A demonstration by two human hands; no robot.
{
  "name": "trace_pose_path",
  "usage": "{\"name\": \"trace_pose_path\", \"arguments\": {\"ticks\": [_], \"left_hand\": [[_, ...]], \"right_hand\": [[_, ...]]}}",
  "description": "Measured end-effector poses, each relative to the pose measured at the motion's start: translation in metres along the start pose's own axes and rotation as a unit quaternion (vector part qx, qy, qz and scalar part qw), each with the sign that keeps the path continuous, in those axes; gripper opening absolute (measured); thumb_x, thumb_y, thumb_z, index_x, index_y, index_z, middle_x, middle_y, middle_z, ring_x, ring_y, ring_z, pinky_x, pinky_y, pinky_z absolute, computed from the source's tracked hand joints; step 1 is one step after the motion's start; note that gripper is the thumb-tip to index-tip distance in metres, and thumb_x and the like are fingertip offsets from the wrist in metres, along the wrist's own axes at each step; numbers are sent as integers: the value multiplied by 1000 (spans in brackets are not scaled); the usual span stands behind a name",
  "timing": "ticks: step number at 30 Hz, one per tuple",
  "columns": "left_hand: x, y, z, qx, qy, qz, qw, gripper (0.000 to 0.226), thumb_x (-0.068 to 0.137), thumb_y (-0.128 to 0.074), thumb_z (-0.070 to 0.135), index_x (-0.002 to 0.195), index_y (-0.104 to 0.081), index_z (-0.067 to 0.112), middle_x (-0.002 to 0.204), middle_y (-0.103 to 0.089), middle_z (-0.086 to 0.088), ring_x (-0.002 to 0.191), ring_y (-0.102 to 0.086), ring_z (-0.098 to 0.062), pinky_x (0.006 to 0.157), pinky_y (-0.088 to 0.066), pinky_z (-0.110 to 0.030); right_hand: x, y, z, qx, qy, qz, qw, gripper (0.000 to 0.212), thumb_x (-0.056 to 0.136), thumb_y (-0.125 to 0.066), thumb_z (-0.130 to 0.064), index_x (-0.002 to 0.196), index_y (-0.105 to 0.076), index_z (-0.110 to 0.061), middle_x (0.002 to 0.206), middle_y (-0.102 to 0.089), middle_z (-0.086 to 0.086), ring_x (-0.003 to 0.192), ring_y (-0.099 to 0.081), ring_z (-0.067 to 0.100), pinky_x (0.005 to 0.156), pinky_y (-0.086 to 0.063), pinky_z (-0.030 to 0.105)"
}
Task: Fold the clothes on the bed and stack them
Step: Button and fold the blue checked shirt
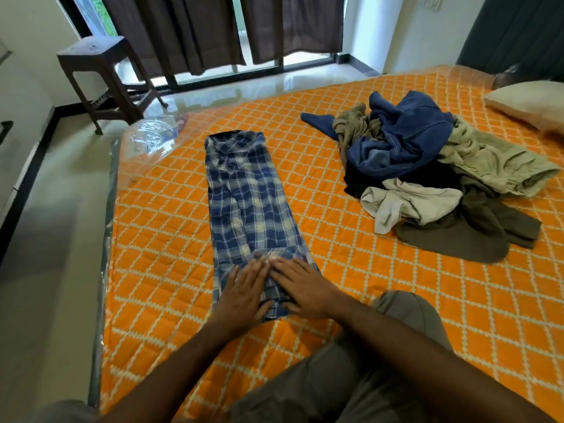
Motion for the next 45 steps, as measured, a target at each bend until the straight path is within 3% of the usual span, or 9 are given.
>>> {"name": "trace_pose_path", "arguments": {"ticks": [3, 6, 13, 22, 25, 28, 33, 40, 45], "left_hand": [[-11, -22, -7, 6, -21, -112, 993, 91, 95, -13, 77, 158, 10, 14, 166, 15, -4, 154, 9, -26, 124, -6, -52], [-10, -13, -9, 30, -54, -150, 987, 100, 92, -17, 80, 156, 17, 11, 163, 26, -8, 151, 20, -29, 121, 5, -51], [-28, -4, 6, 139, 33, -200, 969, 78, 105, -30, 34, 151, 29, 12, 157, 37, -14, 148, 25, -40, 112, -2, -75], [-12, 9, -5, 153, 11, -68, 986, 63, 102, -28, 26, 159, -8, 11, 166, -2, -20, 151, -5, -45, 114, -14, -71], [-6, 5, -10, 94, -10, -115, 989, 61, 101, -23, 21, 160, -7, 15, 164, -17, -18, 148, -24, -43, 114, -29, -63], [0, 12, -15, 38, 7, -148, 988, 67, 103, -36, 15, 159, 2, 19, 166, -13, -12, 151, -22, -34, 119, -29, -49], [17, 40, -11, 20, 11, -128, 991, 61, 104, -46, 27, 159, -21, 21, 162, -29, -5, 144, -37, -23, 104, -46, -37], [23, 47, -15, 39, 5, -199, 979, 58, 105, -41, 20, 158, -21, 30, 164, -26, 0, 140, -43, -23, 95, -49, -36], [32, 63, -28, -74, 46, -260, 962, 33, 105, -42, 29, 134, -56, 22, 128, -64, -8, 108, -60, -23, 88, -47, -35]], "right_hand": [[-4, -25, 1, 6, -9, -91, 996, 90, 96, -44, -51, 161, 8, -17, 167, 18, 9, 154, 18, 23, 125, 4, 50], [-3, -25, 1, -15, -5, -113, 993, 102, 91, -47, -59, 159, 16, -16, 164, 26, 11, 152, 23, 25, 124, 12, 49], [-9, -22, -11, -117, -42, -30, 992, 79, 101, -42, -30, 160, 7, -12, 165, 17, 19, 153, 15, 40, 117, 2, 70], [14, -18, -19, -62, -122, -63, 989, 76, 102, -44, -31, 161, 1, -17, 167, 12, 14, 154, 8, 40, 117, -7, 71], [16, -18, -12, -42, -110, -98, 988, 68, 105, -36, -24, 161, 2, -19, 168, 13, 11, 154, 7, 38, 118, -9, 70], [22, -10, -3, -19, -98, -135, 986, 73, 105, -41, -24, 161, 6, -24, 169, 12, 8, 155, 5, 34, 120, -12, 67], [24, -1, 2, -20, -81, -156, 984, 83, 101, -50, -46, 162, 3, -24, 169, 5, 7, 155, -1, 33, 120, -17, 64], [28, 17, 0, 16, -88, -190, 978, 63, 108, -36, -16, 162, -5, -21, 169, 2, 9, 155, -3, 34, 118, -21, 65], [40, 60, -2, 142, -89, -257, 952, 53, 105, -47, -15, 156, -32, -13, 162, -29, 15, 143, -36, 31, 115, -33, 42]]}}
Point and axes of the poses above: each hand's wrist, its own x-axis towards the middle knuckle, its own y-axis out of the back of the hand, z = x × y, the point moved 3 cm from there along x, towards the middle knuckle
